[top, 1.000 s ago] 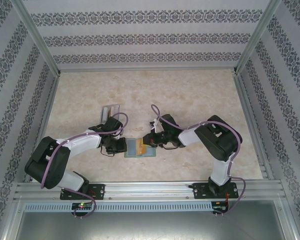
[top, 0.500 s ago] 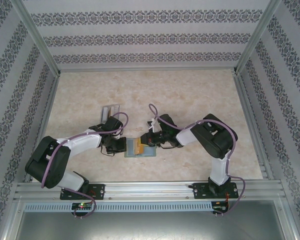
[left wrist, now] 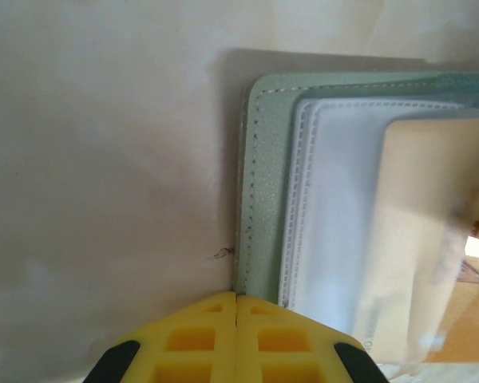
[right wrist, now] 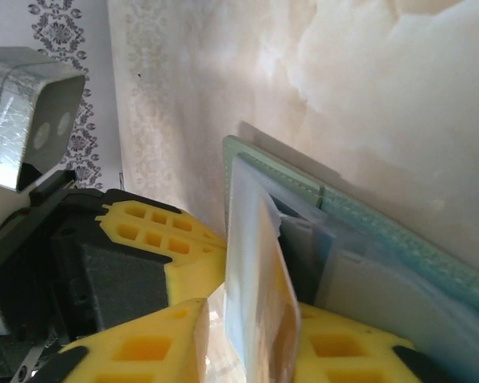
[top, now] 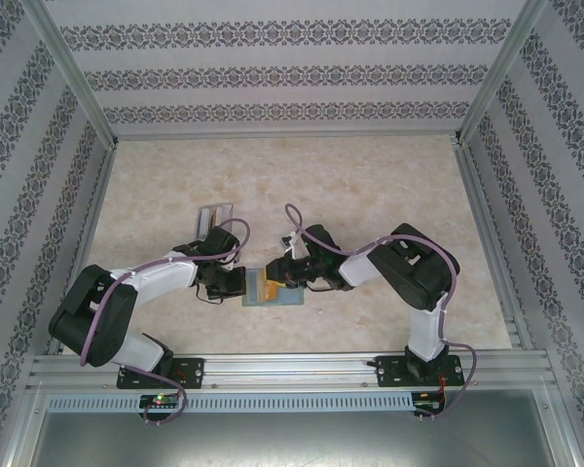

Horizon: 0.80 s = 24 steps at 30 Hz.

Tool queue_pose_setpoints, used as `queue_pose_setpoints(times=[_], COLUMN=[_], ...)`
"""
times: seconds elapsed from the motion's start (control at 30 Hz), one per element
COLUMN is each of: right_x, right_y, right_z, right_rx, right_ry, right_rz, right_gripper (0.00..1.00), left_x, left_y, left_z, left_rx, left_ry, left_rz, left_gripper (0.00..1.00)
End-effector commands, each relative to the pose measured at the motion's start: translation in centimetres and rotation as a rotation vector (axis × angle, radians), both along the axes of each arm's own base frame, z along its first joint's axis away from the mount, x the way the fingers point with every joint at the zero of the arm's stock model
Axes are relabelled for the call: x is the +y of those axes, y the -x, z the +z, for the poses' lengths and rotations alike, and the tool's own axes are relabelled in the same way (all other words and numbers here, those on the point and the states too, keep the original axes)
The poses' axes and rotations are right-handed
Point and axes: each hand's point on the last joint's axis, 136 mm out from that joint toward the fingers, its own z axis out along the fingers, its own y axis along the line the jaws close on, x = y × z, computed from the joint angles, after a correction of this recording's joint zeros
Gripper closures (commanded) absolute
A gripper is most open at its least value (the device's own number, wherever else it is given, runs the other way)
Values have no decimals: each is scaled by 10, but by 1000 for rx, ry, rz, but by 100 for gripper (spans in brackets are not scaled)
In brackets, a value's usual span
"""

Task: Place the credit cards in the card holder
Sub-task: Insert the credit card into the card holder.

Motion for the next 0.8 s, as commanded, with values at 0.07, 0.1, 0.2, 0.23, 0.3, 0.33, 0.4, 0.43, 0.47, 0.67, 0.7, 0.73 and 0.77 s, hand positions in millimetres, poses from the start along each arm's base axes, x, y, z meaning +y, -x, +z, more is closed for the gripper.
queue_pose_setpoints(times=[0.07, 0.1, 0.2, 0.23, 0.3, 0.33, 0.4, 0.43, 0.47, 0.67, 0.7, 0.73, 0.77], right_x=[-23, -25, -28, -29, -32, -32, -31, -30, -29, -13, -10, -7, -5], right_y=[-2, -2, 1, 2, 4, 5, 7, 9, 9, 12, 12, 11, 10], right_z=[-4, -4, -3, -3, -6, -8, -9, -9, -10, -11, -11, -11, -11], right_rx=[-29, -36, -32, -30, -27, -22, -16, -15, -15, -18, -20, -20, -16], right_ry=[126, 144, 161, 166, 187, 194, 193, 193, 196, 192, 192, 192, 189], right_rz=[-34, -35, -37, -37, -37, -35, -27, -21, -17, 0, -1, -6, -17], right_gripper=[62, 61, 62, 62, 64, 68, 79, 82, 85, 98, 100, 100, 100], left_x=[15, 15, 15, 15, 14, 14, 14, 12, 12, 7, 7, 7, 8], left_y=[1, 2, 2, 2, 2, 2, 2, 1, 1, 0, 0, 0, 1], left_z=[-17, -17, -17, -18, -18, -17, -18, -17, -18, -17, -17, -16, -16], left_rx=[1, 4, 0, -3, 0, 2, 1, -4, -2, -1, -1, 0, 5], left_ry=[-89, -95, -88, -84, -84, -86, -81, -74, -75, -46, -47, -50, -56], left_rz=[10, 7, 14, 14, 10, 8, 12, 10, 8, 3, 1, 0, 2], left_gripper=[96, 96, 96, 96, 97, 97, 97, 97, 97, 98, 98, 98, 98])
